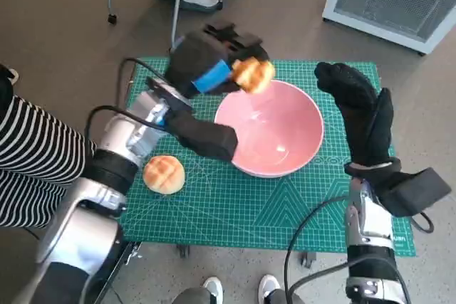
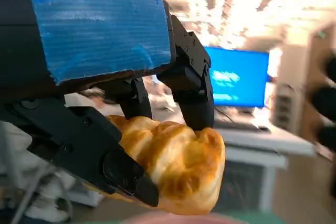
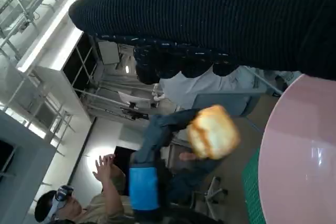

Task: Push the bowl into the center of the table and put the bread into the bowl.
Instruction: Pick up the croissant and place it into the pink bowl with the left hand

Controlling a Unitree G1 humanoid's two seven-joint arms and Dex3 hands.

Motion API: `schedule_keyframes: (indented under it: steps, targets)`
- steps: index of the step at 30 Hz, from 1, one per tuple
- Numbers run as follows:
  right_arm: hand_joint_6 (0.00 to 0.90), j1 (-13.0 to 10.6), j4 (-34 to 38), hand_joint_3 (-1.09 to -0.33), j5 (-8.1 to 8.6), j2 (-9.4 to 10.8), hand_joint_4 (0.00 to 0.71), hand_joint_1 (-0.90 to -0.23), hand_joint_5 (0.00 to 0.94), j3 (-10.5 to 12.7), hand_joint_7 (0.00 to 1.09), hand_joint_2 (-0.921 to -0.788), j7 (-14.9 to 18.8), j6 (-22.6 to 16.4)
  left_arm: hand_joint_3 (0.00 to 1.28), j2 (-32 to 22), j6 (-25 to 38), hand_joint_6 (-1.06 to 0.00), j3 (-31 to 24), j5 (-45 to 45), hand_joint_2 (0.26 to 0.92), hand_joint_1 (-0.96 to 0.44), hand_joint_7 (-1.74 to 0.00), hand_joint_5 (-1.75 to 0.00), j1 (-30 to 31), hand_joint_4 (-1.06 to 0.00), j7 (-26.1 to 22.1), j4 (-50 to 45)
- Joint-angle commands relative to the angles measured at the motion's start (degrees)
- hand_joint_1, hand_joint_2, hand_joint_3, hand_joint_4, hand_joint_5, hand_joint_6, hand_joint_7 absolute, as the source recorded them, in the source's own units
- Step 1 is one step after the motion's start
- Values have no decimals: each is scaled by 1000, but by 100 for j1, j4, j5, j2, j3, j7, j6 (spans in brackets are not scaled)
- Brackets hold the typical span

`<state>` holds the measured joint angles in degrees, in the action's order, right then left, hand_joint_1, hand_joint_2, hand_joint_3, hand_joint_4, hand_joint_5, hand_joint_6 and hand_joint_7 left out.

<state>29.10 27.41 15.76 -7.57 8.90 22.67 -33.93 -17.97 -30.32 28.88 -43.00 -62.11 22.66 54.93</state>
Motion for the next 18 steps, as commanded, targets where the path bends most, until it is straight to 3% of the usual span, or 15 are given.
schedule_keyframes:
  steps: [1, 18]
  targets:
    - [15, -245, -64, -818, 22, -3, 122, -737, 3, 42, 514, -921, -4, 45, 18, 153, -35, -631, 182, -168, 919, 0, -1190, -1006, -37, -799, -2, 139]
    - [21, -476, -354, -810, -29, 32, 129, -745, 4, 63, 512, -921, -188, 107, 43, 520, -22, -609, 366, -132, 920, 0, -1148, -1112, -7, -765, -530, 565]
